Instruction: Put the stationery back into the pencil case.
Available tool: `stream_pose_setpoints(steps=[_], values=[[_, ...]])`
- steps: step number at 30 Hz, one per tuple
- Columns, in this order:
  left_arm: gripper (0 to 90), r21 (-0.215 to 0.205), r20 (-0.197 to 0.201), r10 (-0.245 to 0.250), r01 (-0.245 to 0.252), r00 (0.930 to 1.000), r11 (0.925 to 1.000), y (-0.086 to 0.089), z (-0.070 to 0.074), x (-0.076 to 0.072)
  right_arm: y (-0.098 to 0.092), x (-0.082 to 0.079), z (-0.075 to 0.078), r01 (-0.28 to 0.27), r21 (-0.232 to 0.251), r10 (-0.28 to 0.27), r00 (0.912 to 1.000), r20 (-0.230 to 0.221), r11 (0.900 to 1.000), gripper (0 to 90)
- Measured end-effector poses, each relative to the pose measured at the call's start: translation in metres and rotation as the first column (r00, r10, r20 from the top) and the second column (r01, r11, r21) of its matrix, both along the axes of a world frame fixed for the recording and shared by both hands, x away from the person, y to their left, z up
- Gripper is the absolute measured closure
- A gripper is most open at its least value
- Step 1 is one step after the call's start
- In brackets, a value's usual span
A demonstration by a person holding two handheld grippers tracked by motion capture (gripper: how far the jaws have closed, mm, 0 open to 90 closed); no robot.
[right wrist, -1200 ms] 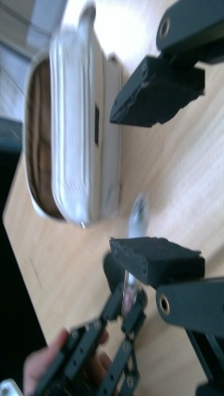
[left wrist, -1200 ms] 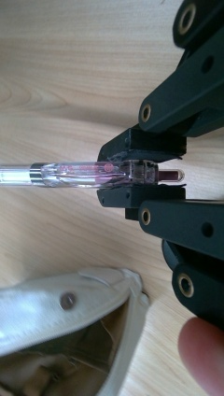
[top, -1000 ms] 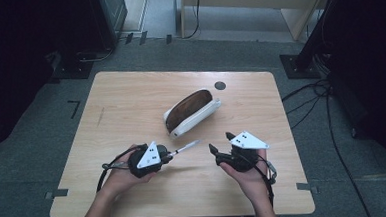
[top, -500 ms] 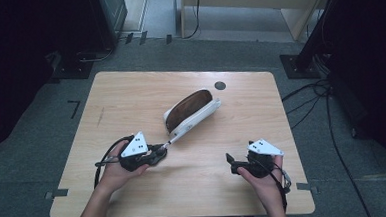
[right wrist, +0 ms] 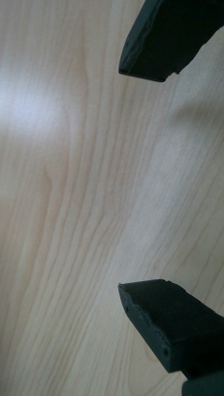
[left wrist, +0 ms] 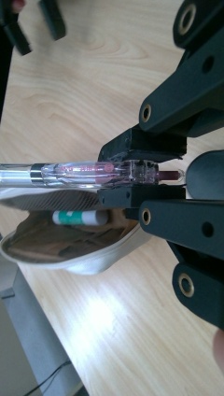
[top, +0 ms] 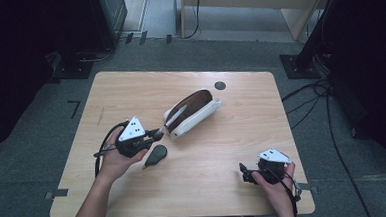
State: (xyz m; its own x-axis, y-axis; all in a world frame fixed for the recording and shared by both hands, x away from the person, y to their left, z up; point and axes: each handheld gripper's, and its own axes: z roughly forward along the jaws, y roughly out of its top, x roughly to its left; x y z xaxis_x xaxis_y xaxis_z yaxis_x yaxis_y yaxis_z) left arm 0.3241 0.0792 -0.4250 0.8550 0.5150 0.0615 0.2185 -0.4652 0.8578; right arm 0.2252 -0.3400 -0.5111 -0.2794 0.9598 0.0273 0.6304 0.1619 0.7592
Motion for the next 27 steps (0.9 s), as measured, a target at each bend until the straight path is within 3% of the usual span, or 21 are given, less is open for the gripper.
stream_pose_setpoints(steps=[13, 20, 27], values=[[80.5, 0.009, -0.04, 0.047, -0.046, 0.9981, 0.9989, -0.033, 0.003, 0.039, -0.009, -0.002, -0.015, 0.011, -0.024, -0.012, 0.9988, -0.048, 1.0, 0.0], [80.5, 0.002, -0.077, 0.059, -0.059, 0.9952, 0.9982, -0.048, -0.005, 0.054, -0.009, 0.0, -0.015, 0.007, -0.026, -0.009, 0.9979, -0.064, 1.0, 0.0], [80.5, 0.025, -0.13, 0.101, -0.099, 0.9863, 0.9948, -0.064, -0.018, 0.065, -0.008, -0.001, -0.015, 0.001, -0.019, -0.002, 0.9977, -0.068, 1.0, 0.0]])
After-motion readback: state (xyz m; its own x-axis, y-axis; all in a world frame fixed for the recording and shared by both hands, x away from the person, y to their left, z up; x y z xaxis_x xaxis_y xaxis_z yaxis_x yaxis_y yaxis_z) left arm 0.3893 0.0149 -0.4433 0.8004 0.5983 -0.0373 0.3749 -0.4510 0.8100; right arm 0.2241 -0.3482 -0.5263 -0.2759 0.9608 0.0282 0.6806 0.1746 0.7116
